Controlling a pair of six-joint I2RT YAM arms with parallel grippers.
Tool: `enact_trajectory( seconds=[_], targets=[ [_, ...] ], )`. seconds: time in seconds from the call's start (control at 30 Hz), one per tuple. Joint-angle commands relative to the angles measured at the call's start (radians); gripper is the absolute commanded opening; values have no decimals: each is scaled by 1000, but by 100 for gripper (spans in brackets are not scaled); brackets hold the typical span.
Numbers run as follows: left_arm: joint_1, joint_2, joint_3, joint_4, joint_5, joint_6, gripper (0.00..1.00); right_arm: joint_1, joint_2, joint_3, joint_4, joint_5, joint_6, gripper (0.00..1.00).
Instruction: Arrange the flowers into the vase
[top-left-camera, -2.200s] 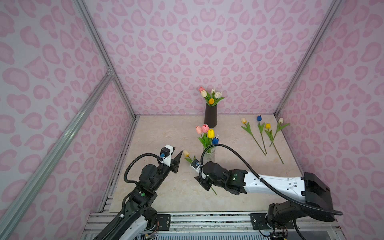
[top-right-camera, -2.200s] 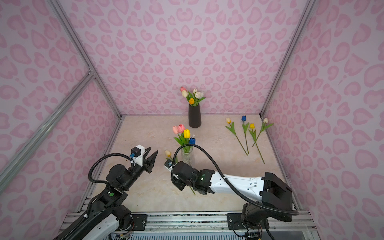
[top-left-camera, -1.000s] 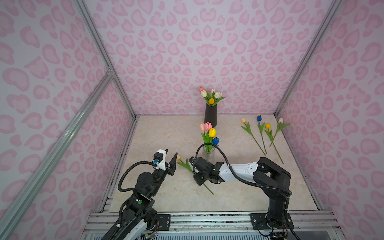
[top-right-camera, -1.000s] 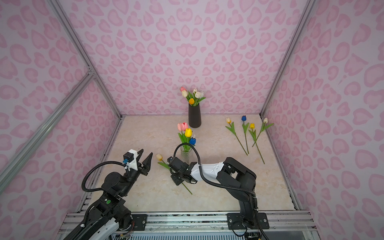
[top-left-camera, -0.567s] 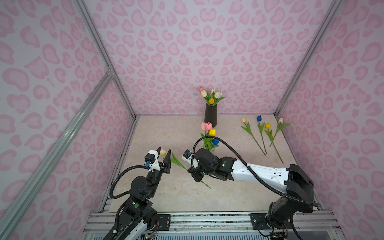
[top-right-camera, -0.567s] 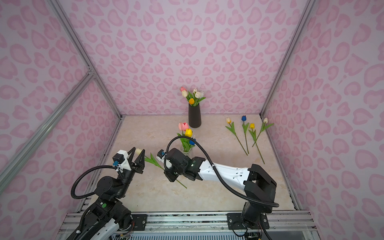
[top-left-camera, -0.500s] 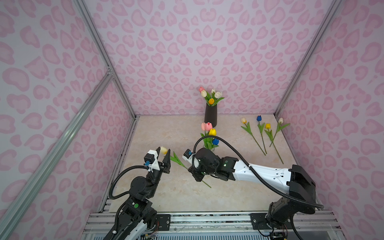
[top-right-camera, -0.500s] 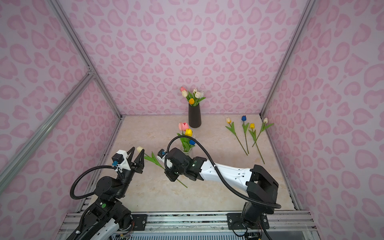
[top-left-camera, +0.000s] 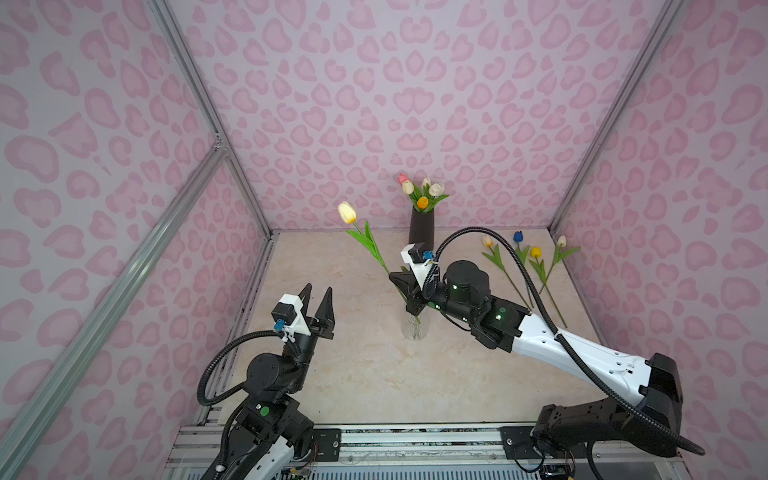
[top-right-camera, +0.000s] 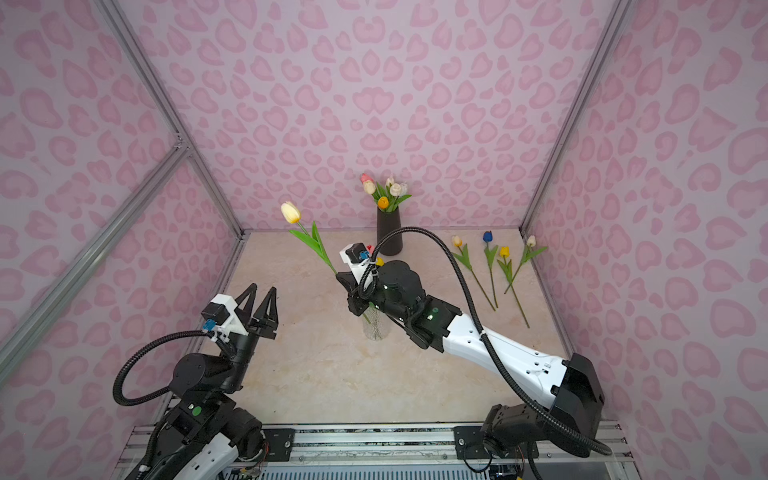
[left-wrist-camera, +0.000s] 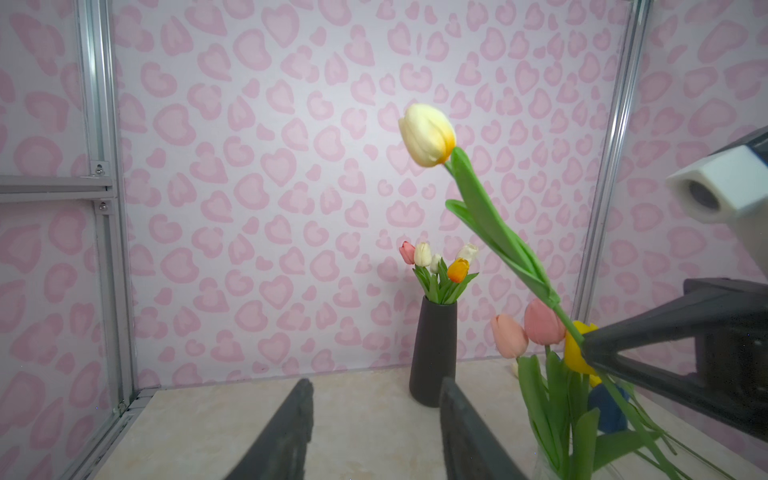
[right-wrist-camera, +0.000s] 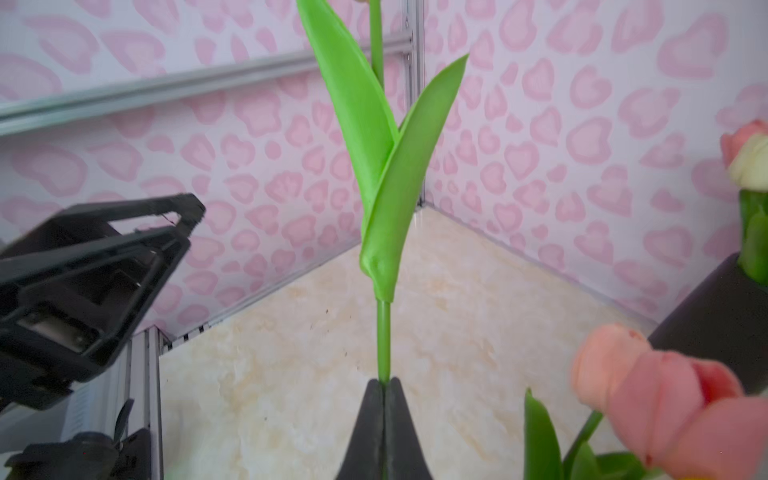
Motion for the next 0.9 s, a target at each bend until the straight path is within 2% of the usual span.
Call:
enact_trajectory(
  seconds=[0.0,0.27,0.5,0.87],
  targets=[
    [1,69,33,44,70,12,50,-44,-6,-74,314,38,8,0],
    [1,353,155,122,244,17,50,-65,46,-263,830,68,-86,0],
    [1,455,214,166,294,32,50,-64,109,-360,1031,68,-118,0],
    [1,459,146,167,298,42,51,-55,185,-528,1202,53,-173,0]
  ],
)
